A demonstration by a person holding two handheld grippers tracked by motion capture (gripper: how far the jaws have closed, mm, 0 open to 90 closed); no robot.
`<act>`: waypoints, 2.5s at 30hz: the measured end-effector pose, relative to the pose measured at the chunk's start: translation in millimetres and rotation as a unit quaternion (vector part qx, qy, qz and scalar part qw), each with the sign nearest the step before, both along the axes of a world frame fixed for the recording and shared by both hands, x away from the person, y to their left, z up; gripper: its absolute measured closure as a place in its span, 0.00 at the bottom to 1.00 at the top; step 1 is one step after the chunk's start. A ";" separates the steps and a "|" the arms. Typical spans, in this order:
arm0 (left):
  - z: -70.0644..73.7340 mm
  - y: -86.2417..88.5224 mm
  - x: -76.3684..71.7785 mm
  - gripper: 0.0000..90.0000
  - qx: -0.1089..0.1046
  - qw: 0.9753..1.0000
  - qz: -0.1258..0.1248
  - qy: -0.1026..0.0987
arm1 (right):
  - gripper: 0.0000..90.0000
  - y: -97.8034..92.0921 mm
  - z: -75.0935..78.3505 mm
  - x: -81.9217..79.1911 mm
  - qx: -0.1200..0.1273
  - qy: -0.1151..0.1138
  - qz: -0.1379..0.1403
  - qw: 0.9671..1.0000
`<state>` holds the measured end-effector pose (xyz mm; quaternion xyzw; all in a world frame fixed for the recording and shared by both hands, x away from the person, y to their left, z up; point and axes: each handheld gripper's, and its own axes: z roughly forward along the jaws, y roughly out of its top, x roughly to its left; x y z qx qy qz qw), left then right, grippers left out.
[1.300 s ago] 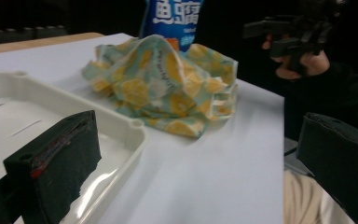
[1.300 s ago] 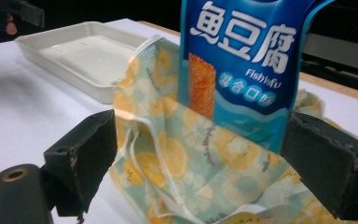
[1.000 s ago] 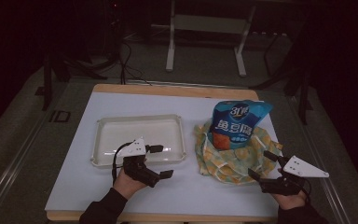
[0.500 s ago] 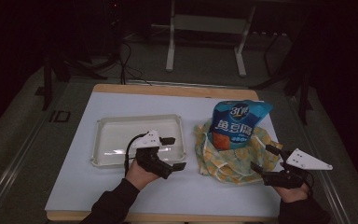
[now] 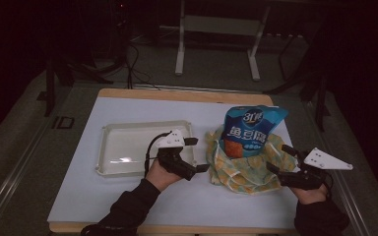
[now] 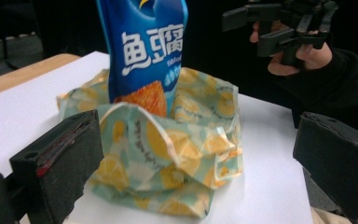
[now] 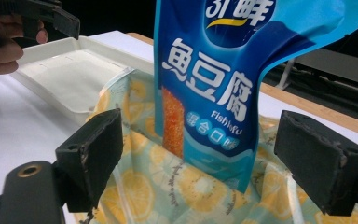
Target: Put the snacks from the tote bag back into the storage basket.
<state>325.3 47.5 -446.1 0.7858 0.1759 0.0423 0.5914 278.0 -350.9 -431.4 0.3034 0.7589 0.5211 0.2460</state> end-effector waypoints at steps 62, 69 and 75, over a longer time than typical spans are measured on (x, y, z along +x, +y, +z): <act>0.0 -92.8 88.1 0.72 0.053 0.996 0.063 0.016 | 0.64 26.2 -11.4 82.1 -0.039 0.026 -0.041 0.998; 1.7 -96.1 87.1 0.82 0.057 0.996 0.073 0.005 | 0.77 28.6 -13.0 82.3 -0.038 0.025 -0.043 0.998; 2.2 -99.4 86.0 0.88 0.062 0.995 0.077 0.006 | 0.88 32.7 -12.5 81.7 -0.043 0.022 -0.042 0.998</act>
